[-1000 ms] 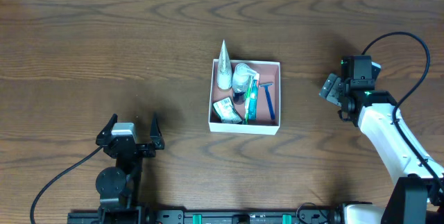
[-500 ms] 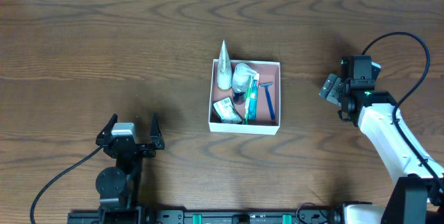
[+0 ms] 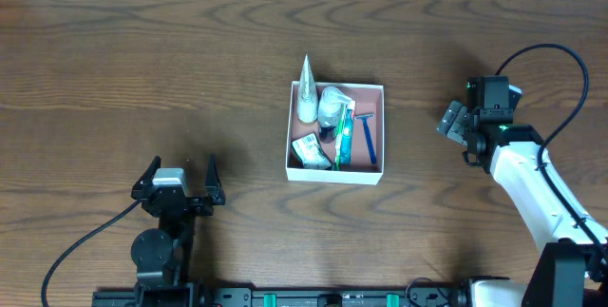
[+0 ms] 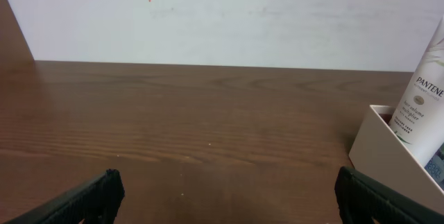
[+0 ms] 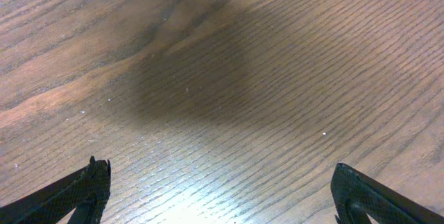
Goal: Pack container
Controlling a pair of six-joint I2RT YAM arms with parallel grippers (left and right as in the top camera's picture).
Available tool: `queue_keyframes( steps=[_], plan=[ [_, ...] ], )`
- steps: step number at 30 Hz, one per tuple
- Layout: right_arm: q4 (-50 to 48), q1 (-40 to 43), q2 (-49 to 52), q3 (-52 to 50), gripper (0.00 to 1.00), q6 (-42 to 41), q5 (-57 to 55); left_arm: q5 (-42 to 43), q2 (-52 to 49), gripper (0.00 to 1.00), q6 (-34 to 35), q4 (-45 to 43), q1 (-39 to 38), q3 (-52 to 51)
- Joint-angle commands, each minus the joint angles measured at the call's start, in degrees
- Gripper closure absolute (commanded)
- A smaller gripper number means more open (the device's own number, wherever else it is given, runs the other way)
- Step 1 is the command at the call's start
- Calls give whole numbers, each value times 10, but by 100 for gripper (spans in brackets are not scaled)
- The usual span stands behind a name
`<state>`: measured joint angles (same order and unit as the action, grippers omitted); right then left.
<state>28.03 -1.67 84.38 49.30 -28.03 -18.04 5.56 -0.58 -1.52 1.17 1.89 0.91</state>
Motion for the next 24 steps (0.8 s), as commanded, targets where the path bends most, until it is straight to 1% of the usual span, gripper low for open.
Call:
queue_keyframes(
  steps=[1, 5, 10, 14, 17, 20, 24],
  plan=[
    [0, 2, -17, 1, 1, -2, -12, 7, 3, 2, -3, 24, 3, -7],
    [0, -7, -84, 1, 1, -2, -12, 7, 3, 2, -3, 24, 3, -7],
    [1, -36, -211, -1, 1, -2, -26, 7, 3, 2, -3, 24, 3, -7],
    [0, -38, -322, -16, 1, -2, -38, 7, 3, 2, -3, 24, 3, -7],
    [-2, -38, -402, -55, 1, -2, -38, 7, 3, 2, -3, 24, 3, -7],
    [-7, -30, -490, -122, 1, -3, -37, 7, 3, 2, -3, 24, 3, -7],
    [-63, -11, -593, -216, 1, 12, 19, 7, 3, 2, -3, 24, 3, -7]
  ],
)
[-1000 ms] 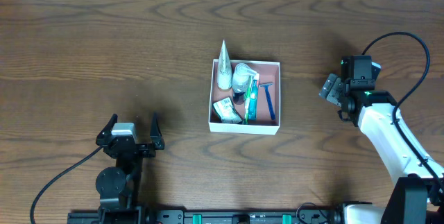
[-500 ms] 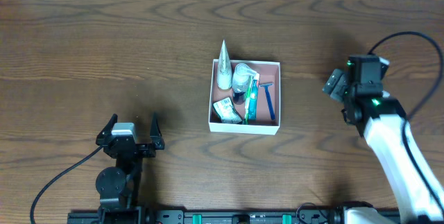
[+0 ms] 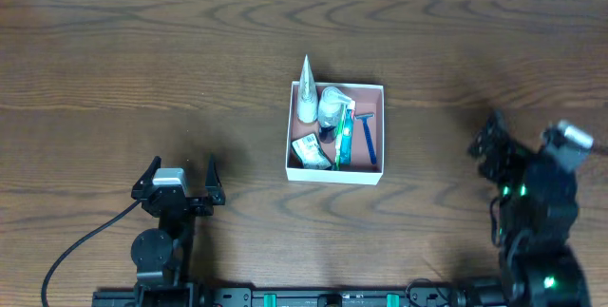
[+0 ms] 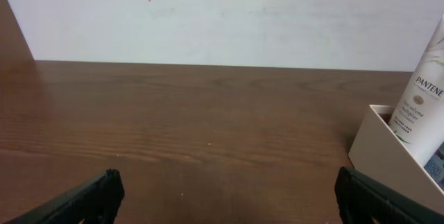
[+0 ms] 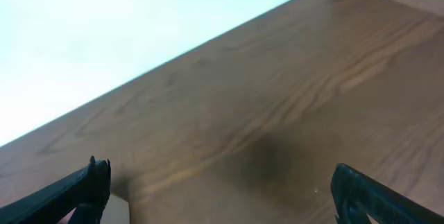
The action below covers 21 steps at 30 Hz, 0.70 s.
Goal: Pack container
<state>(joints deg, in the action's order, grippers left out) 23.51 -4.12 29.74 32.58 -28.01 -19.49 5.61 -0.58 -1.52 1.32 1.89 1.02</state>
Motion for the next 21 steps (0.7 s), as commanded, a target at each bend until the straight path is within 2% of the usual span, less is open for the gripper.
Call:
queue_keyframes(
  steps=[1, 7, 13, 21],
  plan=[
    [-41, 18, -70, -73, 1, 36, 63, 6, 3, 2, -3, 23, 3, -8],
    [-191, 27, -164, -188, 1, 212, 217, 6, 3, 2, -3, 23, 3, -8],
    [-245, 28, -229, -266, 1, 223, 226, 6, 3, 2, -3, 23, 3, -8],
    [-233, 31, -287, -323, 1, 228, 226, 6, 3, 2, -3, 23, 3, -8]
  ],
)
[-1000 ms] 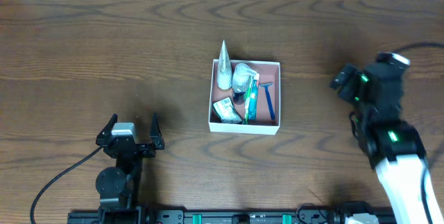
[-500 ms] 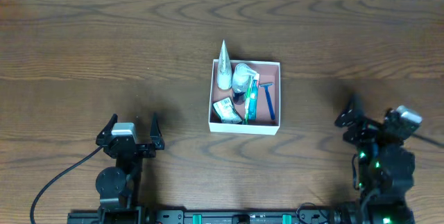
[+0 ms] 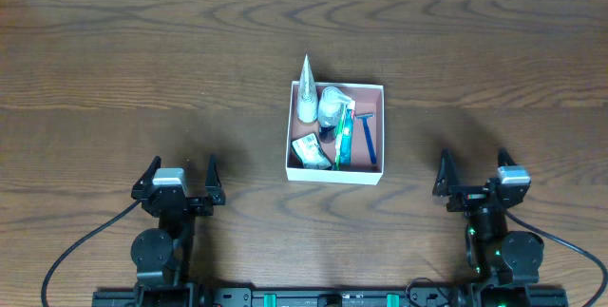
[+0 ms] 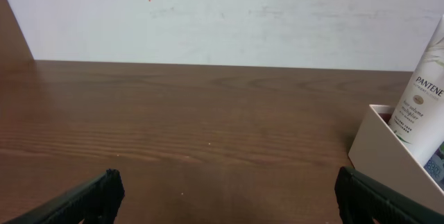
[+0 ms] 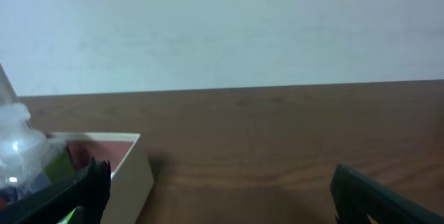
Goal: Pack container
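Note:
A white box (image 3: 291, 168) sits mid-table holding a tall white Pantene tube (image 3: 305, 90), a clear bottle (image 3: 332, 105), a green toothbrush (image 3: 344, 138), a blue razor (image 3: 367, 138) and a small packet (image 3: 310, 150). The left gripper (image 3: 180, 186) rests open at the front left, nothing between its fingers; its wrist view shows the box (image 4: 388, 156) and the tube (image 4: 425, 96) at the right edge. The right gripper (image 3: 474, 178) rests open at the front right, empty; the box's corner (image 5: 135, 172) shows at the left of its wrist view.
The brown wooden table (image 3: 142, 69) stretches around the box. A white wall (image 4: 222, 16) runs behind the far edge. A black rail (image 3: 313, 297) lies along the front edge between the two arm bases.
The right arm has come down from a raised pose at the right edge to its resting spot at the front right, facing the back wall. The left arm and the box's contents are unchanged.
The right gripper was first open, low over bare table at the right of the box. Then it stood lifted further back near the front right. Now it sits at rest, open and empty. The left arm stayed at rest throughout.

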Controlling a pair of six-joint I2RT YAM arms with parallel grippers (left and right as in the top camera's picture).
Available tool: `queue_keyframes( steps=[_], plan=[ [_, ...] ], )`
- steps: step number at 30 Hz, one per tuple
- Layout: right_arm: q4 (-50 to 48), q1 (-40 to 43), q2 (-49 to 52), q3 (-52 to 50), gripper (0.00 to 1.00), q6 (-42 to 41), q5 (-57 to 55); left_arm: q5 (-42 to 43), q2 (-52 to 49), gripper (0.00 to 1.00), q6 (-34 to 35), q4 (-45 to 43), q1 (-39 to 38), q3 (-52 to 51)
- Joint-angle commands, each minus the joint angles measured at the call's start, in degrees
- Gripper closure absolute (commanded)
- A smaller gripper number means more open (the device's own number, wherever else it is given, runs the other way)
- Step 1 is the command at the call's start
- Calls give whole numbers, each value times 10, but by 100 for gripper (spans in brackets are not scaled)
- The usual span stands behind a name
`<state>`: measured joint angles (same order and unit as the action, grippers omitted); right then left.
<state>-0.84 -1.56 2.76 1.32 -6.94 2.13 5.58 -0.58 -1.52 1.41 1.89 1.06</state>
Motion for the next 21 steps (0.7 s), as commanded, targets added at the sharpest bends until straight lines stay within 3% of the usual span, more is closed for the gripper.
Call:
queue_keyframes(
  steps=[1, 8, 21],
  plan=[
    [21, 5, -21, -10, 1, 19, 9, 6, 3, 2, -3, 22, 3, -8],
    [49, 5, -25, -10, 1, 72, 7, 6, 3, 2, -3, 22, 3, -8],
    [49, 5, -24, -10, 1, 72, 7, 6, 3, 2, -3, 22, 3, -8]
  ],
)
